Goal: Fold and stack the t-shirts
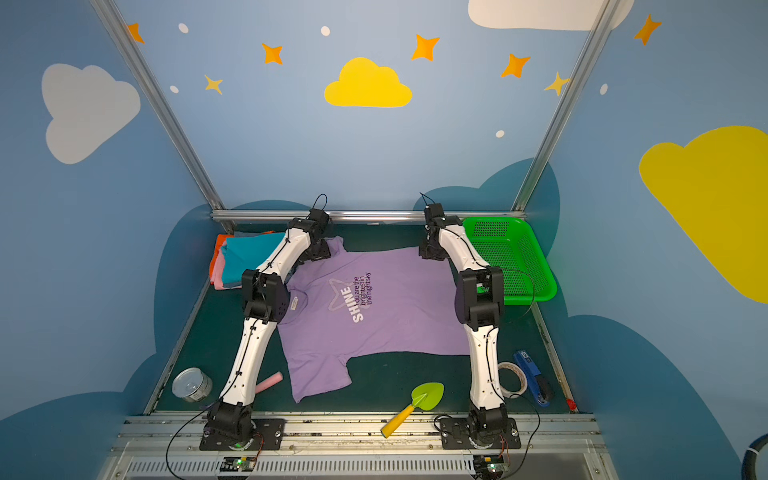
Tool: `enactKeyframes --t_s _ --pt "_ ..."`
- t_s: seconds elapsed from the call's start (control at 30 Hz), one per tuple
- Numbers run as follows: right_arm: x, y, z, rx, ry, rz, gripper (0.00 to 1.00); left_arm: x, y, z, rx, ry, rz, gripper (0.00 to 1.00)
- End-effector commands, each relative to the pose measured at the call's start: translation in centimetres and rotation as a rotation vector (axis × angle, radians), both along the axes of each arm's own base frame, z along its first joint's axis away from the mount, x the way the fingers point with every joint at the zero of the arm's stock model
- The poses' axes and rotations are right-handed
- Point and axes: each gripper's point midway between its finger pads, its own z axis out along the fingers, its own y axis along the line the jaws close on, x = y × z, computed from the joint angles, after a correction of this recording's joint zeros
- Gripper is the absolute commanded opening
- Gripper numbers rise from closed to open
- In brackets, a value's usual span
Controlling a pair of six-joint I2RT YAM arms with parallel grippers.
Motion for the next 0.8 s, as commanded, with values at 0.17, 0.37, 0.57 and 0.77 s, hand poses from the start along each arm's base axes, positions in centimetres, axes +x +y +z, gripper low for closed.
enactKeyframes --t_s 0.17,0.37,0.57,0.77 --pt "1.7 0.3 -2.1 -0.008 0.012 0.021 0.43 3.2 2.5 1.1 -0.036 -0.116 0.06 0.77" --pt "3.5 -1.0 -3.4 -0.068 -0.045 -0.057 0.5 3.2 2.6 -1.0 -0.043 -0.087 0.052 0.76" --pt "5.0 -0.5 -3.5 -0.05 -0.103 -0.051 0.56 3.3 2.2 -3.4 -0.077 -0.067 0.047 0.76" --pt "6.4 -0.4 -3.5 -0.04 -0.146 -0.059 0.63 3.5 2.4 -4.3 -0.136 -0.06 0.064 0.24"
